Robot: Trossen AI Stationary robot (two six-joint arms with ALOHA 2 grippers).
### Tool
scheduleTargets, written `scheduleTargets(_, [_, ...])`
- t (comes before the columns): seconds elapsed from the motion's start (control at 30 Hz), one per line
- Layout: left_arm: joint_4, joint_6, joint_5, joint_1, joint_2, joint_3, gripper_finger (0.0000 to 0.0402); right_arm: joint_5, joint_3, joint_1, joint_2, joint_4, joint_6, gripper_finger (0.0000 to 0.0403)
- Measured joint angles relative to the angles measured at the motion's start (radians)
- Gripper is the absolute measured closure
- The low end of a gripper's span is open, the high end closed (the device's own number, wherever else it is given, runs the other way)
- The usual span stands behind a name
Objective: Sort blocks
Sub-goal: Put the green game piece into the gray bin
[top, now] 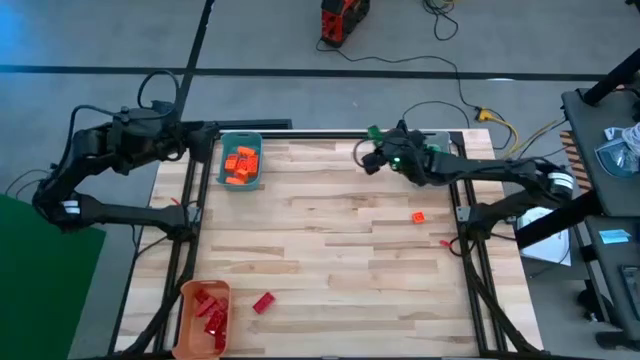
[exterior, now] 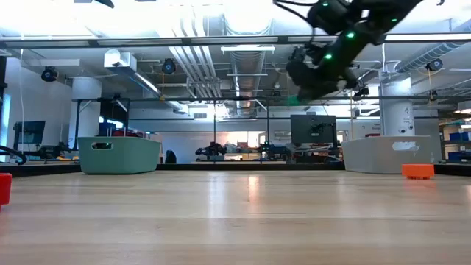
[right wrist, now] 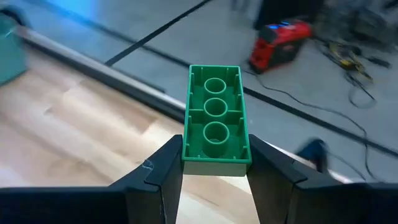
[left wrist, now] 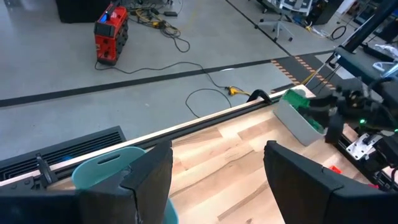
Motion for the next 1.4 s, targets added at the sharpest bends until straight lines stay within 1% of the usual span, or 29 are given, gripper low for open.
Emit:
scheduleTargets(0.17, [0.005,0.0,-0.002,0.0,-0.001,0.0,0.0173,0.077,-0.081,-0.01,-0.11,-0.023,0.096,0.0266])
scheduleTargets(0.3, [0.005,0.0,-0.002,0.0,-0.006,0.0,0.0173,0.183,-0.103,-0.01,-0.168,-0.13,0.225,0.0261])
scheduleTargets(0.4, [0.005,0.0,-0.002,0.0,-0.008,0.0,0.0173,0.225,-0.126,-0.01,-0.208,-0.204,0.331,0.0262])
scheduleTargets(0.67, [0.004,0.0,-0.003,0.0,-0.007,0.0,0.0173,0.213,-0.194,-0.01,-0.271,-0.339,0.52,0.0261])
scheduleTargets(0.83, [0.003,0.0,-0.002,0.0,-0.007,0.0,0.0173,0.196,-0.211,-0.01,-0.304,-0.465,0.637,0.0264])
scheduleTargets(1.03, [0.003,-0.007,-0.002,0.0,0.006,0.0,0.0173,0.128,-0.214,-0.01,-0.307,-0.563,0.658,0.026])
scheduleTargets(1.13, [0.003,-0.001,-0.002,0.0,0.013,0.0,0.0173,0.114,-0.23,-0.009,-0.286,-0.613,0.709,0.0259])
scheduleTargets(1.3, [0.003,0.002,-0.002,0.0,0.018,0.0,0.0173,0.093,-0.253,-0.009,-0.288,-0.601,0.709,0.0259])
scheduleTargets(1.4, [0.003,0.0,-0.002,0.0,0.017,0.0,0.0173,0.065,-0.253,-0.01,-0.292,-0.599,0.693,0.0245])
